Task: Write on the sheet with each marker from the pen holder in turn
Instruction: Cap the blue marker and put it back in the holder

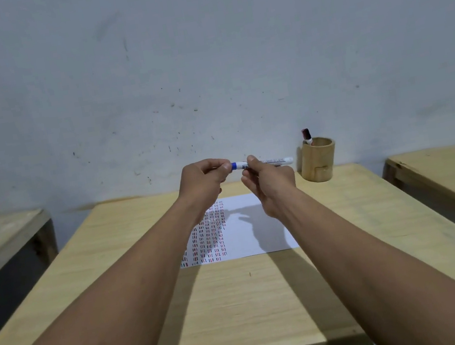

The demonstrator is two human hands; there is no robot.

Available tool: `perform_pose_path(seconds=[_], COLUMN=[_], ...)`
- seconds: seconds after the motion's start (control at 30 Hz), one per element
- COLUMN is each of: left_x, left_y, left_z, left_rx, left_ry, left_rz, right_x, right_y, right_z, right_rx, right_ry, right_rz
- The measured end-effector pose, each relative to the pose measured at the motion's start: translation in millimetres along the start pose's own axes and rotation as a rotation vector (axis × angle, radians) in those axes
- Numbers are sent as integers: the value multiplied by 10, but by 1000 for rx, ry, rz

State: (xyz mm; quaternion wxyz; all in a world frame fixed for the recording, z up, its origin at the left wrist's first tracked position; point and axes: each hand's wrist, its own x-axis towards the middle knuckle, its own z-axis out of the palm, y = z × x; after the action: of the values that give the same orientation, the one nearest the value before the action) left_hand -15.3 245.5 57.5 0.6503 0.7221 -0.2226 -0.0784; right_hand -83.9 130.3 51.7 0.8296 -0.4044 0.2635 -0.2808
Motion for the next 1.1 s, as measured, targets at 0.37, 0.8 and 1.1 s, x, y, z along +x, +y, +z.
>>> perform_pose_path(seconds=[0.37, 0.8, 1.1], left_x=[124, 412, 803], left_y=[289, 183, -209], left_z=[304, 1157, 2003], left_rx=[224, 344, 401], left_ry=[109, -1, -136], left_rz=[231, 238, 196], right_x=[12, 646, 1225], right_y=[-295, -1152, -1579], right_z=[-147, -714, -1053], right_rx=[-839, -842, -935], right_ry=[-5, 144, 176], right_rz=[-424, -602, -685])
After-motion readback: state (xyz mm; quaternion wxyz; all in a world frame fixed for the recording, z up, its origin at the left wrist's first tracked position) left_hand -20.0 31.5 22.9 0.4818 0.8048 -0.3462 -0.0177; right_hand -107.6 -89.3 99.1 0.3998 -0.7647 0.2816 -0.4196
